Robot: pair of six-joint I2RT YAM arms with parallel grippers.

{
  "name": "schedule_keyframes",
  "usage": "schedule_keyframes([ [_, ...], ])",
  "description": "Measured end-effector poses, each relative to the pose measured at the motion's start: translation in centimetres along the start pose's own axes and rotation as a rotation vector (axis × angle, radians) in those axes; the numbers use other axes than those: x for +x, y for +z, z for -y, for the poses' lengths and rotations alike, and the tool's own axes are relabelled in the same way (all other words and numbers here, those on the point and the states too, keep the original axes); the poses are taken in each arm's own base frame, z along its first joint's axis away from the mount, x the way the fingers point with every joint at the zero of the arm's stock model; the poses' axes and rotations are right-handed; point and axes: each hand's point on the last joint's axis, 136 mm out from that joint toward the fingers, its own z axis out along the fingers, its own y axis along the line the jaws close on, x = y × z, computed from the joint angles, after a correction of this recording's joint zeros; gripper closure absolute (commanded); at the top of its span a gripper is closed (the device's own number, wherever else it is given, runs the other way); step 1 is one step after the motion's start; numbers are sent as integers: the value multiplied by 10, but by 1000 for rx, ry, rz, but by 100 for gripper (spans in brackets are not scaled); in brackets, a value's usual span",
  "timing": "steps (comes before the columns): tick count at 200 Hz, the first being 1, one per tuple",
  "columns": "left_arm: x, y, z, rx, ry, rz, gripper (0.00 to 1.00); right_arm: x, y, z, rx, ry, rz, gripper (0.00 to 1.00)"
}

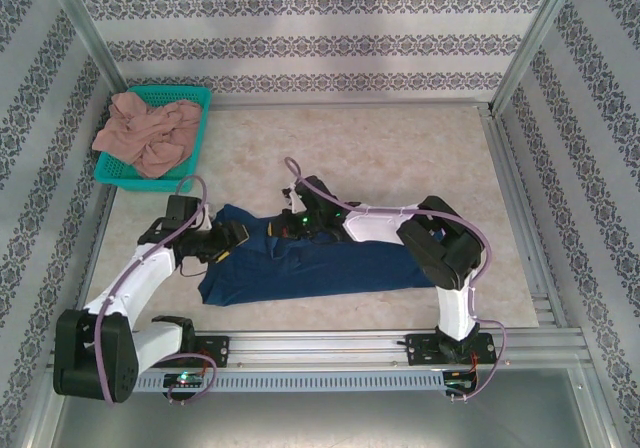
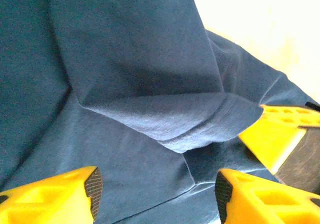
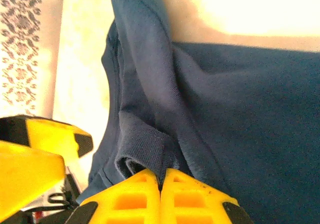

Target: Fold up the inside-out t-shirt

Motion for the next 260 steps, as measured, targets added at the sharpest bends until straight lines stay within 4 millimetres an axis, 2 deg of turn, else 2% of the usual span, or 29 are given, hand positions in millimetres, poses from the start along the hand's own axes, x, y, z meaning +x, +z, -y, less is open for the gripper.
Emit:
schedule_keyframes([
  [26,7,14,11,10,60,-35,34,-9,-2,1,-44,86,16,100],
  [51,14,29,17,-19,127,-79,40,-11,2,4,-70,144,9,100],
  [85,7,46,12,-86,175,-90,53,-7,10,12,-69,186,-14,100],
  [116,1,56,5,-127,198,-92,53,-9,9,15,-70,205,-11,100],
  [133,-1,59,5,-129,208,-96,52,-10,8,14,-73,205,-9,100],
  [147,-3,62,6,-130,214,-98,55,-11,8,14,-74,204,-9,100],
  [189,-2,67,7,-135,244,-113,77,-10,9,15,-73,205,-10,100],
  [237,-5,60,8,-148,273,-91,94,-10,9,15,-73,205,-11,100],
  [249,-4,57,8,-151,282,-88,96,-10,9,15,-73,205,-11,100],
  [260,-4,56,7,-159,286,-90,94,-10,9,15,-73,205,-11,100],
])
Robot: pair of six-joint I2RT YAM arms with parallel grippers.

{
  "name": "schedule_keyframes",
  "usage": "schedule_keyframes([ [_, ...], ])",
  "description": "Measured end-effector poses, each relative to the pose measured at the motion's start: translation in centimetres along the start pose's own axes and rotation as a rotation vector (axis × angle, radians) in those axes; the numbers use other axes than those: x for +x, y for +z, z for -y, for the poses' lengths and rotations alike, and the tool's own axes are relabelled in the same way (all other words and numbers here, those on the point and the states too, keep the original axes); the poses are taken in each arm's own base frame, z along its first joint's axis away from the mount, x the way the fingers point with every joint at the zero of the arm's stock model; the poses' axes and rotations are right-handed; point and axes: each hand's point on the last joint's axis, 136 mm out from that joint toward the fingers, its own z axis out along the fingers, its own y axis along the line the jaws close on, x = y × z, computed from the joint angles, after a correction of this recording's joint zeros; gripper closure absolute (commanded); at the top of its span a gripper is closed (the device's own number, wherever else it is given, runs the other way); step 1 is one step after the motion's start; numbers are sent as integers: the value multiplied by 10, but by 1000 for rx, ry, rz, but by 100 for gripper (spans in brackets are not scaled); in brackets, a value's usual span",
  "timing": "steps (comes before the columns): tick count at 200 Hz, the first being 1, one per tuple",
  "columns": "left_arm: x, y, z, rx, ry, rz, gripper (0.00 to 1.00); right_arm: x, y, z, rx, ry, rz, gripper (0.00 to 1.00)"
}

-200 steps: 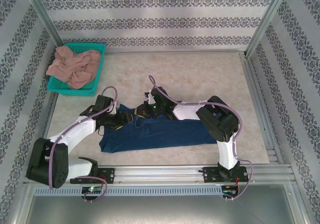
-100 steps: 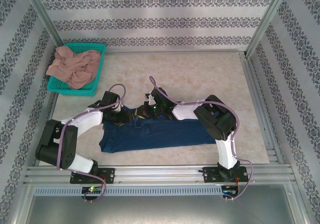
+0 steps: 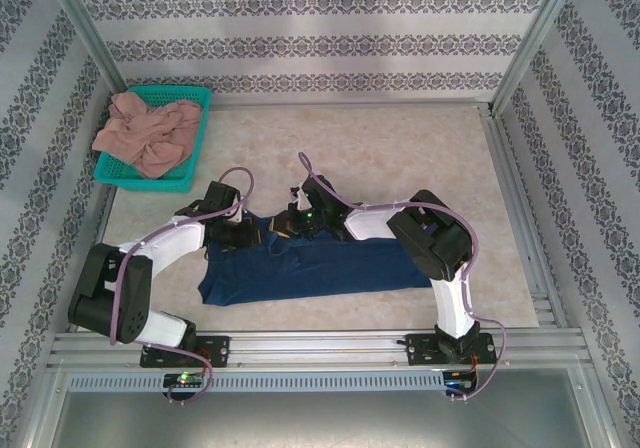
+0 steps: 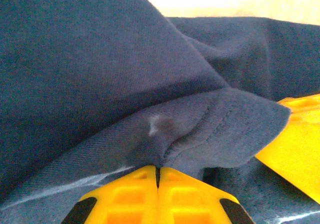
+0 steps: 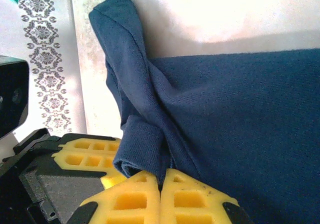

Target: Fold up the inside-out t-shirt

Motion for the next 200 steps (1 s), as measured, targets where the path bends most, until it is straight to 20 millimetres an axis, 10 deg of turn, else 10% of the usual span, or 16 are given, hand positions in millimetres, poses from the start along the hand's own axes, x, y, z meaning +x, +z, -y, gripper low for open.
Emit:
schedule_keyframes([
  [63,10,4,6,7,34,-34,66,0,1,1,2,1,-1,100],
  [121,10,10,1,-28,42,-49,95,0,1,2,3,2,-2,100],
  [200,6,-32,-6,-142,49,3,100,3,1,5,13,-13,-11,100],
])
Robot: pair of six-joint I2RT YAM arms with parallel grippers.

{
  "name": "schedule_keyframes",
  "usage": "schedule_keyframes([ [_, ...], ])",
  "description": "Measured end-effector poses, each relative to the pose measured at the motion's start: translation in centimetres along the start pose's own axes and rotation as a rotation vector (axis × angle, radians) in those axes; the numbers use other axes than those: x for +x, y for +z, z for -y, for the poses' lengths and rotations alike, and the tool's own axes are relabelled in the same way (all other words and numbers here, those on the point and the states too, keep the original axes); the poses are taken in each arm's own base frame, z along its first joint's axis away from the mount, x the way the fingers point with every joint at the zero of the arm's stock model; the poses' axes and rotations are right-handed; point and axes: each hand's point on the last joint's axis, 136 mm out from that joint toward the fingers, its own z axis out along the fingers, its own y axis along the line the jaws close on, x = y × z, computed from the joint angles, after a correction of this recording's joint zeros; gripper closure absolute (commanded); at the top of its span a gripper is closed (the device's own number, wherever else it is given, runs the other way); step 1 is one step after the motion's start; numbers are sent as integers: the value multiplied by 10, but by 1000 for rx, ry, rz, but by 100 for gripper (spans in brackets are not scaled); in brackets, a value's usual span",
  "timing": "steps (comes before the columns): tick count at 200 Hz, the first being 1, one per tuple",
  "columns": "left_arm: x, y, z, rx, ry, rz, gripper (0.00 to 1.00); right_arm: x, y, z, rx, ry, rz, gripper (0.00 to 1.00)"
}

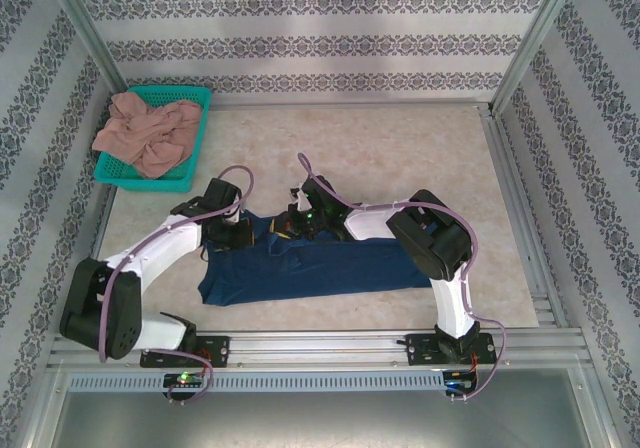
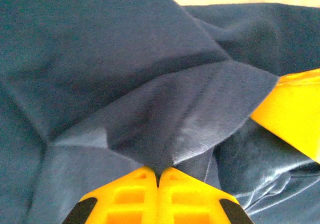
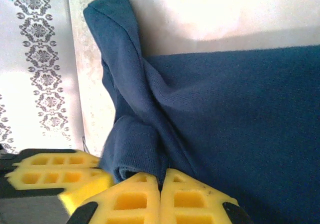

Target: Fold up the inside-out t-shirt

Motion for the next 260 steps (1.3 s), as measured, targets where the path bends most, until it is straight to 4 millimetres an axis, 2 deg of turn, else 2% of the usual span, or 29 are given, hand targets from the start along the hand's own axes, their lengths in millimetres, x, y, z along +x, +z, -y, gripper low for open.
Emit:
schedule_keyframes([
  [30,2,-28,-10,-73,-16,22,100,11,1,8,38,-35,-43,100],
  [52,3,-47,-16,-122,-20,44,100,26,3,2,51,-92,-86,100],
  [88,19,-56,-39,-236,-36,3,100,52,7,-22,49,-209,-148,92],
  [106,26,-58,-45,-266,-52,-12,95,67,11,-26,50,-240,-183,86],
  [112,27,-58,-47,-272,-57,-13,89,73,12,-26,50,-248,-199,83],
  [126,32,-59,-51,-288,-68,-16,61,84,13,-27,49,-261,-229,74],
  [157,30,-67,-65,-364,-85,23,41,98,2,-36,24,-301,-267,61],
  [184,24,-68,-69,-392,-81,53,37,95,-24,-55,-8,-372,-243,56],
  [204,16,-60,-61,-346,-79,80,29,80,-45,-64,-6,-412,-183,53],
  [219,7,-49,-58,-319,-80,92,23,63,-50,-59,36,-412,-136,49],
  [234,-4,-32,-65,-270,-146,87,19,47,-49,-49,89,-400,-94,49],
  [249,-12,-18,-79,-215,-238,84,5,43,-49,-39,131,-390,-79,48],
  [260,-14,-11,-85,-187,-279,80,0,43,-49,-35,152,-386,-73,48],
])
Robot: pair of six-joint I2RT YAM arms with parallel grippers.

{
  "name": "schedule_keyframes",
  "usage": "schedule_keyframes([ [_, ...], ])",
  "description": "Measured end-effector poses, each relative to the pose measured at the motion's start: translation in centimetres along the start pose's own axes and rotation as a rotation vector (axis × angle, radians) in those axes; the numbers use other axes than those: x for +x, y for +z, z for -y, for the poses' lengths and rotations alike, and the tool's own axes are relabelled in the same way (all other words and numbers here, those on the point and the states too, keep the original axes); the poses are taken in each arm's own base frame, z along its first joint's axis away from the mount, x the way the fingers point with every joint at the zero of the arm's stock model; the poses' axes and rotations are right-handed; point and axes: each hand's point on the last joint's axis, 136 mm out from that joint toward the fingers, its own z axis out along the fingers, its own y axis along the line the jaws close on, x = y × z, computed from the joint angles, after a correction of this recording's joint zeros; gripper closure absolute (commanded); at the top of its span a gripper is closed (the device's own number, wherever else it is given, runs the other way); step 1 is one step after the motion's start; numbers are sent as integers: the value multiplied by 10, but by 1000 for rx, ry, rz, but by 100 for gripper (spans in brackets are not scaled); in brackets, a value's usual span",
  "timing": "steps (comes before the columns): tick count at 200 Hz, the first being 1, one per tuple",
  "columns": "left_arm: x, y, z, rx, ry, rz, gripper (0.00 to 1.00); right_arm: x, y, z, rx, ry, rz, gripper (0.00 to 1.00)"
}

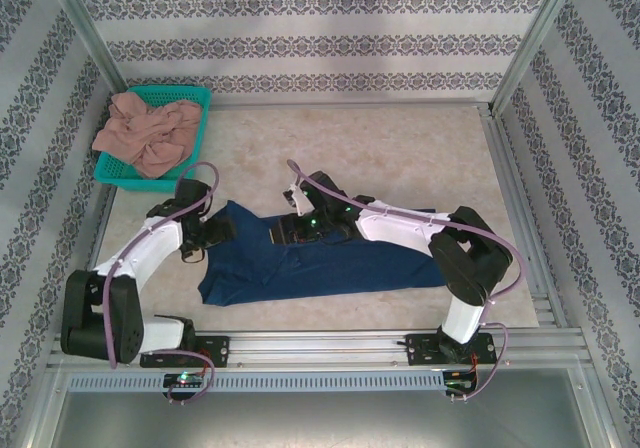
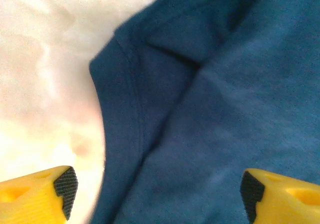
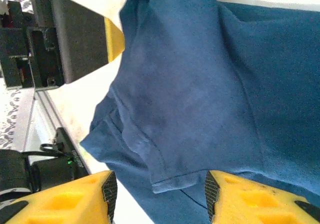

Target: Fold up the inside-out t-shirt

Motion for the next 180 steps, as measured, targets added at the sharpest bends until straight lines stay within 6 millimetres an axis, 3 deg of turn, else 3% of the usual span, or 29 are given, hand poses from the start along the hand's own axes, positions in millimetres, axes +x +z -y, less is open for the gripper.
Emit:
schedule_keyframes([
  [44,0,15,15,90,0,-24,0,13,2,23,55,30,-16,48],
  [97,7,29,11,73,9,-67,2,23,3,38,74,58,-30,49],
  [127,9,30,14,96,25,-77,14,23,4,38,72,74,-27,49],
  [180,29,30,45,253,76,-119,41,21,3,40,73,81,-20,49],
])
